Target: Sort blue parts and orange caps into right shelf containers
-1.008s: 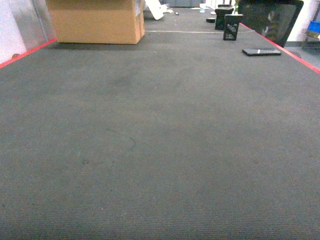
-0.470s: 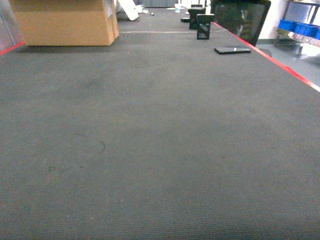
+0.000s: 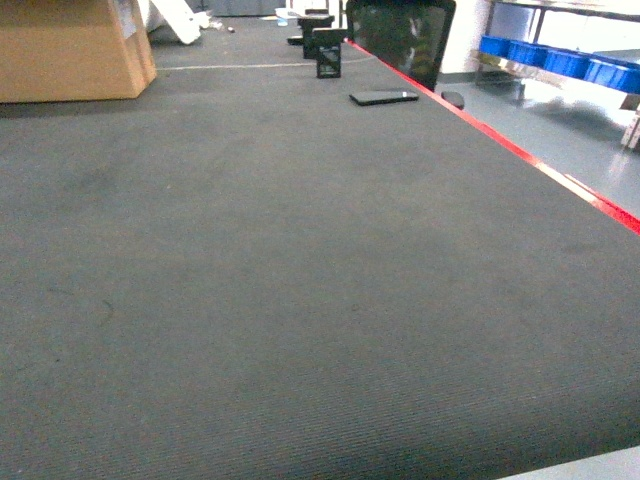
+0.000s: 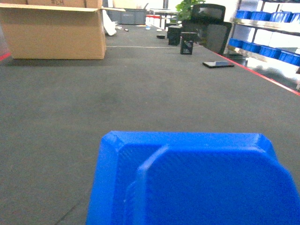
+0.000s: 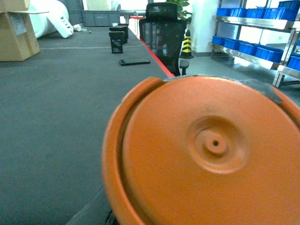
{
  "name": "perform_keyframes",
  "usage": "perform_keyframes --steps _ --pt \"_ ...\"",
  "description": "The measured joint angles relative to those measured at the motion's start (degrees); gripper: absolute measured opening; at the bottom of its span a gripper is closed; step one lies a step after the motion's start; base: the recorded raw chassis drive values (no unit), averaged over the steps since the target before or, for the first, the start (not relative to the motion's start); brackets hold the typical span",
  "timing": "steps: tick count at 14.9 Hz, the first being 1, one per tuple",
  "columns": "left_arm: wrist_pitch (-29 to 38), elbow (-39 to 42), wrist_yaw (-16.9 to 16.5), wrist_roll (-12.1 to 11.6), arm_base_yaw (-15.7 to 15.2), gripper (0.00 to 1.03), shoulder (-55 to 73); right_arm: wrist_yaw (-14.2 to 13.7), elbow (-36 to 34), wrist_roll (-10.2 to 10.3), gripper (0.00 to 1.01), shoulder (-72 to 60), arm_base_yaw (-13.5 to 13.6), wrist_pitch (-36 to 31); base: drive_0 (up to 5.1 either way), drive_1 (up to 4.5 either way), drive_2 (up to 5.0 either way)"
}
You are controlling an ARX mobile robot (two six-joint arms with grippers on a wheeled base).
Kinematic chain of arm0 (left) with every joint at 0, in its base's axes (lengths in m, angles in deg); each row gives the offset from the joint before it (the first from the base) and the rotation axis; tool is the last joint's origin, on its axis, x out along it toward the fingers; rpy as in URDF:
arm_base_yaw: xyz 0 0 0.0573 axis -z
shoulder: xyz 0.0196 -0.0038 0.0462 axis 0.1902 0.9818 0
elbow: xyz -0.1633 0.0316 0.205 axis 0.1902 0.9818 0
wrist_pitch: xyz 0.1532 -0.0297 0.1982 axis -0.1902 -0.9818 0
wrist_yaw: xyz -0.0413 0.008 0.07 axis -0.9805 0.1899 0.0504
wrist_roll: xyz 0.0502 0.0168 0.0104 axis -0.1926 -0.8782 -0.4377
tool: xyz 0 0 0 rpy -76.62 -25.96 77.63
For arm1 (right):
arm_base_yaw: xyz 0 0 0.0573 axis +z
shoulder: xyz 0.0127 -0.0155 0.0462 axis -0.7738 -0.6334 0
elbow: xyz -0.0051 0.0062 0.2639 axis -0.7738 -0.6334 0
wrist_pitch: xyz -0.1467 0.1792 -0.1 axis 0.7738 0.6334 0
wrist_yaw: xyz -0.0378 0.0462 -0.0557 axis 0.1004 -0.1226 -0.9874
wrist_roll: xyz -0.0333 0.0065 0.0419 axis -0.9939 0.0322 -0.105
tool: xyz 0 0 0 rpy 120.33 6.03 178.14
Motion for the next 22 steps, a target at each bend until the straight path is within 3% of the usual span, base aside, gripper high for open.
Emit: perform_keyframes --steps 22 --pt "0.0 0.0 0.0 0.0 0.0 0.42 0.0 0.0 0.0 0.0 0.44 0.0 0.0 0.0 -1.7 -1.71 -1.7"
